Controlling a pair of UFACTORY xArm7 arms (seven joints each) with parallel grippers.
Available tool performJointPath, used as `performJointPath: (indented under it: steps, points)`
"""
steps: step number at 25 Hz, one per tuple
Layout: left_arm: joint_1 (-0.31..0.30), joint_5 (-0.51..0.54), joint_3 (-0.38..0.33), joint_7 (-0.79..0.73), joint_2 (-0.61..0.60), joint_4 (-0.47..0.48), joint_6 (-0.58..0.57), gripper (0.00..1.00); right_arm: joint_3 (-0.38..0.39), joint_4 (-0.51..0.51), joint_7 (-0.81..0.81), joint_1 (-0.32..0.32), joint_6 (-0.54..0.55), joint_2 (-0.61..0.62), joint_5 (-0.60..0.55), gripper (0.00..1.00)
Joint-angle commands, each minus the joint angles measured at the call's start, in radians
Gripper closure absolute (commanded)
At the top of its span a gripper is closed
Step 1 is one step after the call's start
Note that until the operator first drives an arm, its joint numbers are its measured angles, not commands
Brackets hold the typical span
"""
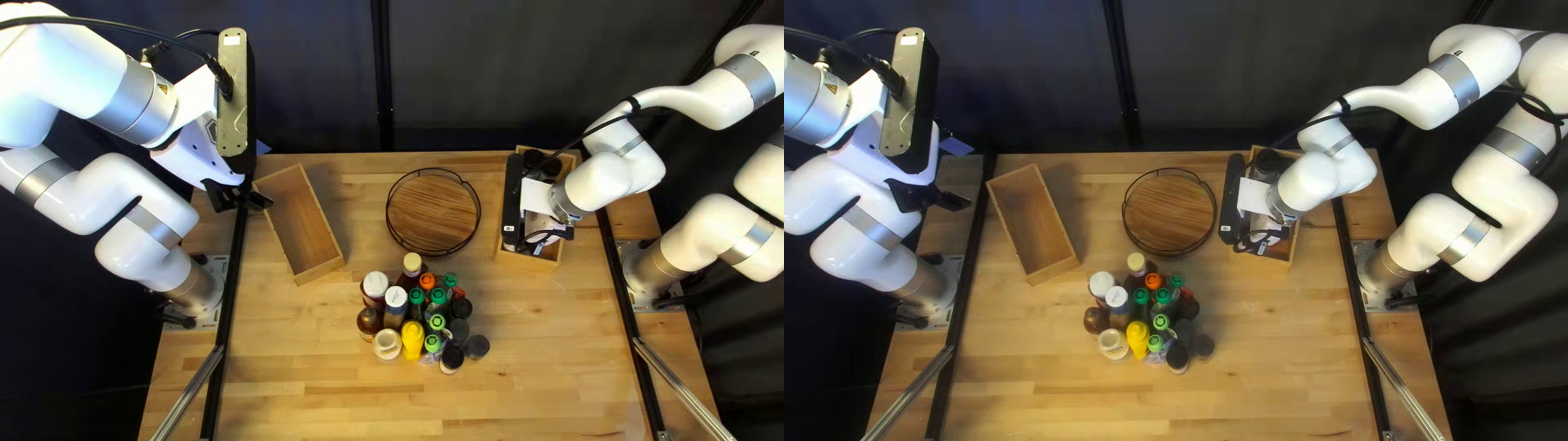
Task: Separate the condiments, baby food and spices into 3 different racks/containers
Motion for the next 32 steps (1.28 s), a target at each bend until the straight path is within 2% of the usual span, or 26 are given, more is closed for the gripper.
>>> performJointPath:
  steps: [1, 5, 8, 13, 17, 19, 22, 23, 25, 26, 28, 32]
  points:
    - [0.000, 0.000, 0.000, 0.000, 0.000, 0.000, 0.000, 0.00, 0.036, 0.021, -0.017, 0.022, 0.034, -0.019, 0.042, 0.00]
    - [0.000, 0.000, 0.000, 0.000, 0.000, 0.000, 0.000, 0.00, 0.081, 0.079, -0.008, 0.099, 0.062, 0.012, 0.106, 0.00]
    - [0.000, 0.000, 0.000, 0.000, 0.000, 0.000, 0.000, 0.00, 0.083, 0.164, 0.006, 0.219, 0.051, 0.102, 0.169, 0.00]
    - [0.000, 0.000, 0.000, 0.000, 0.000, 0.000, 0.000, 0.00, 0.043, 0.282, 0.026, 0.401, -0.002, 0.262, 0.268, 0.00]
    - [0.000, 0.000, 0.000, 0.000, 0.000, 0.000, 0.000, 0.00, -0.001, 0.351, 0.052, 0.512, -0.046, 0.391, 0.352, 0.00]
    - [0.000, 0.000, 0.000, 0.000, 0.000, 0.000, 0.000, 0.00, -0.028, 0.404, 0.070, 0.581, -0.055, 0.490, 0.427, 0.00]
    - [0.000, 0.000, 0.000, 0.000, 0.000, 0.000, 0.000, 0.00, -0.058, 0.480, 0.073, 0.645, -0.044, 0.616, 0.534, 0.00]
    - [0.000, 0.000, 0.000, 0.000, 0.000, 0.000, 0.000, 0.00, -0.078, 0.522, 0.058, 0.674, -0.039, 0.694, 0.606, 0.00]
    - [0.000, 0.000, 0.000, 0.000, 0.000, 0.000, 0.000, 0.00, -0.097, 0.570, 0.018, 0.689, -0.045, 0.800, 0.718, 0.00]
    - [0.000, 0.000, 0.000, 0.000, 0.000, 0.000, 0.000, 0.00, -0.094, 0.601, -0.011, 0.676, -0.047, 0.873, 0.803, 0.00]
    - [0.000, 0.000, 0.000, 0.000, 0.000, 0.000, 0.000, 0.00, -0.073, 0.634, -0.025, 0.644, -0.040, 0.950, 0.895, 0.00]
    - [0.000, 0.000, 0.000, 0.000, 0.000, 0.000, 0.000, 0.00, -0.041, 0.672, -0.018, 0.603, -0.024, 1.049, 1.004, 0.00]
